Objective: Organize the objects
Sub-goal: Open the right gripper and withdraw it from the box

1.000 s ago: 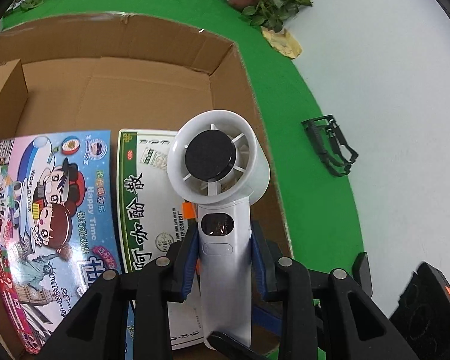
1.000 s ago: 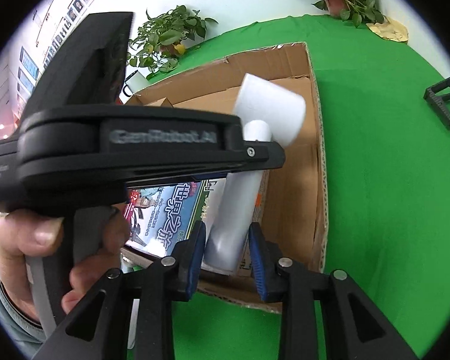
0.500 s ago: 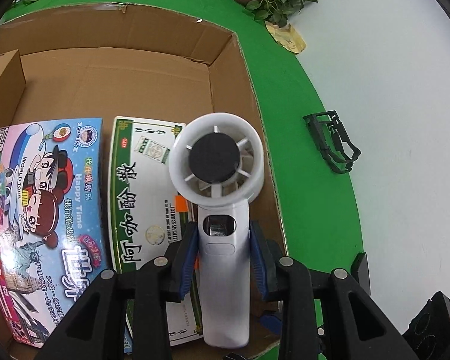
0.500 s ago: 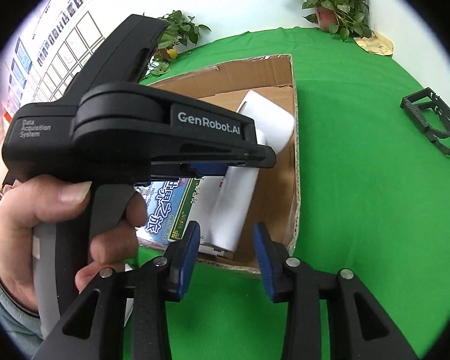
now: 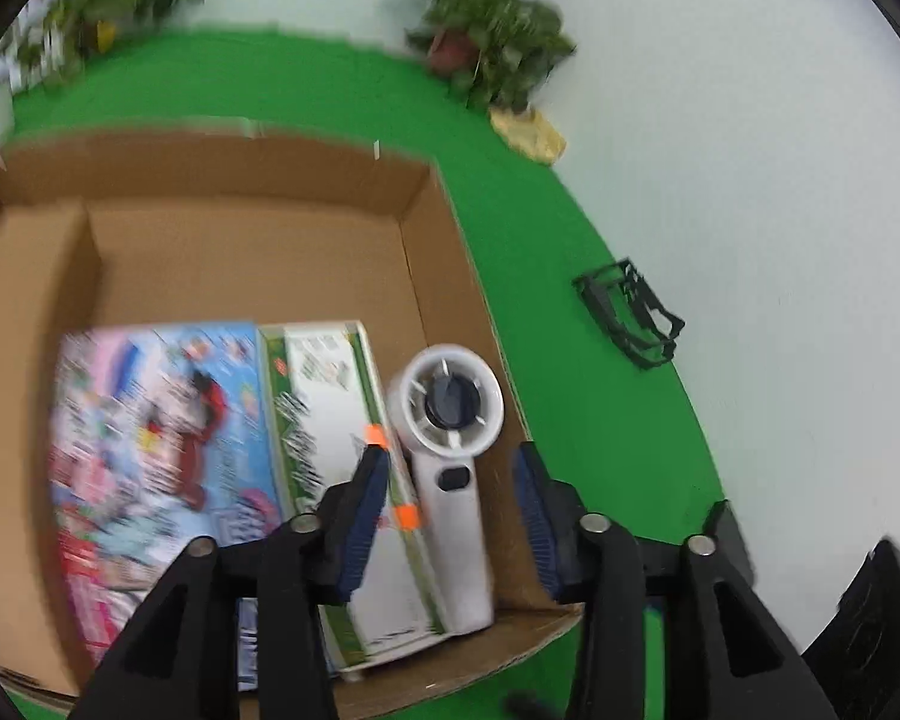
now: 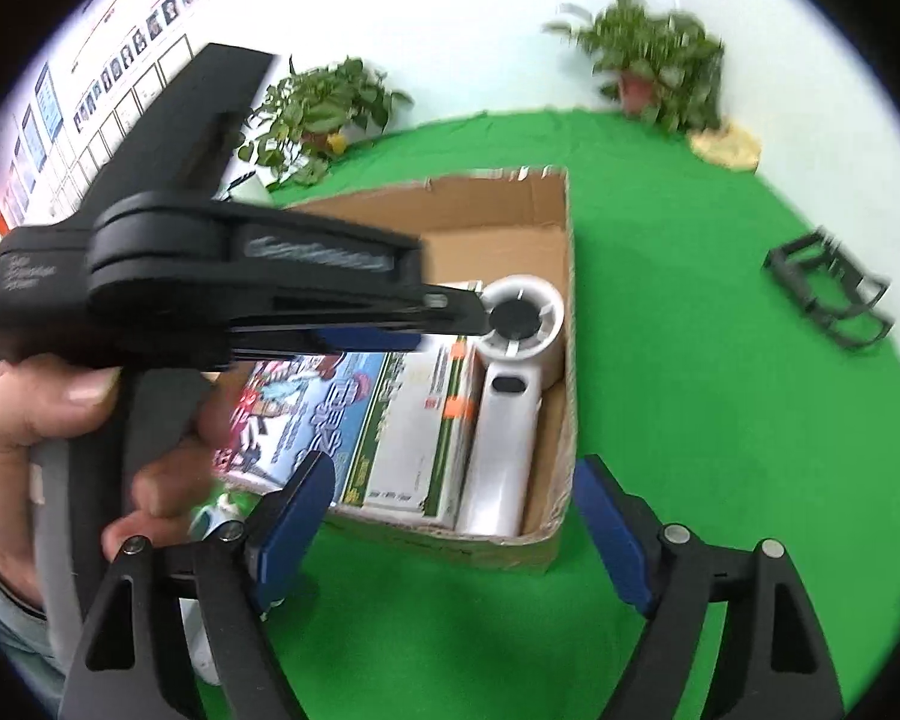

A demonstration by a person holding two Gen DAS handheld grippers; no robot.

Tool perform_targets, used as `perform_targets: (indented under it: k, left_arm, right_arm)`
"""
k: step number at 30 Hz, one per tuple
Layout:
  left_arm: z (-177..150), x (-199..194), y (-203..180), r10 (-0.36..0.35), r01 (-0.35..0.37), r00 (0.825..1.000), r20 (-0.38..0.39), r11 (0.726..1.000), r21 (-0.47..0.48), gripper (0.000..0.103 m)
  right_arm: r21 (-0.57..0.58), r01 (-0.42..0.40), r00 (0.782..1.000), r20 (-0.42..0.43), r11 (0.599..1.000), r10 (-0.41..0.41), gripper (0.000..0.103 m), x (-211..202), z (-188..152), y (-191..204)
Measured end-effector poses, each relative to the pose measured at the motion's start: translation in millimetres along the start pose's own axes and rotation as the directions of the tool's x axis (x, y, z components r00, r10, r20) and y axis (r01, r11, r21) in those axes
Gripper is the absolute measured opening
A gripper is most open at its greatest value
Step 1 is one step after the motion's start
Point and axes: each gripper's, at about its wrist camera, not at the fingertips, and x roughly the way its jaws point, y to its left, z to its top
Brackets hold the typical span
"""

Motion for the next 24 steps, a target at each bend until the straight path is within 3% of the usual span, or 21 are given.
perform_targets:
  k: [1, 2, 3, 5, 6, 7, 12, 15, 19, 22, 24]
  left_arm:
    - [-3, -18, -2, 0.03, -0.033, 0.997, 0.069, 0.998, 0.045, 0.06]
    - [-8, -33, -4, 0.058, -0.068, 0.99, 0.129, 0.995, 0.076, 0.077]
    - [-16, -60, -5, 0.106, -0.137, 0.965, 0.238, 0.984, 0.115, 0.09]
    - [-32, -94, -6, 0.149, -0.216, 0.917, 0.37, 0.966, 0.145, 0.103]
    - [-42, -112, -5, 0.179, -0.268, 0.883, 0.433, 0.951, 0.153, 0.103]
    - [-51, -125, -3, 0.206, -0.309, 0.863, 0.462, 0.937, 0.16, 0.103]
    - [-102, -169, 16, 0.336, -0.465, 0.793, 0.507, 0.873, 0.148, 0.103]
    - [-131, -188, 29, 0.361, -0.469, 0.781, 0.51, 0.878, 0.096, 0.103]
    - [-167, -215, 37, 0.376, -0.471, 0.746, 0.549, 0.881, 0.037, 0.103]
    - [-186, -230, 38, 0.372, -0.458, 0.741, 0.559, 0.889, 0.016, 0.103]
    - [-194, -237, 40, 0.367, -0.454, 0.747, 0.554, 0.891, 0.021, 0.103]
  right_arm:
    - [-0.012, 0.029, 0.999, 0.026, 0.999, -0.029, 0.083, -3, 0, 2]
    - [-0.025, 0.057, 0.997, 0.053, 0.998, -0.056, 0.087, -6, -1, 4]
    - [-0.042, 0.087, 0.994, 0.075, 0.995, -0.084, 0.088, -5, -2, 7]
    - [-0.061, 0.121, 0.989, 0.091, 0.991, -0.115, 0.089, -6, -3, 13]
    - [-0.064, 0.129, 0.987, 0.109, 0.99, -0.122, 0.089, -8, -4, 17]
    - [-0.06, 0.128, 0.985, 0.121, 0.99, -0.12, 0.089, -10, -6, 20]
    - [-0.025, 0.126, 0.982, 0.143, 0.992, -0.122, 0.089, -20, -21, 43]
    - [-0.015, 0.12, 0.98, 0.159, 0.993, -0.116, 0.089, -29, -33, 58]
    - [-0.009, 0.104, 0.982, 0.162, 0.995, -0.101, 0.089, -41, -47, 74]
    - [-0.024, 0.121, 0.978, 0.172, 0.992, -0.115, 0.089, -51, -55, 86]
    - [-0.036, 0.13, 0.976, 0.18, 0.991, -0.122, 0.089, -57, -56, 92]
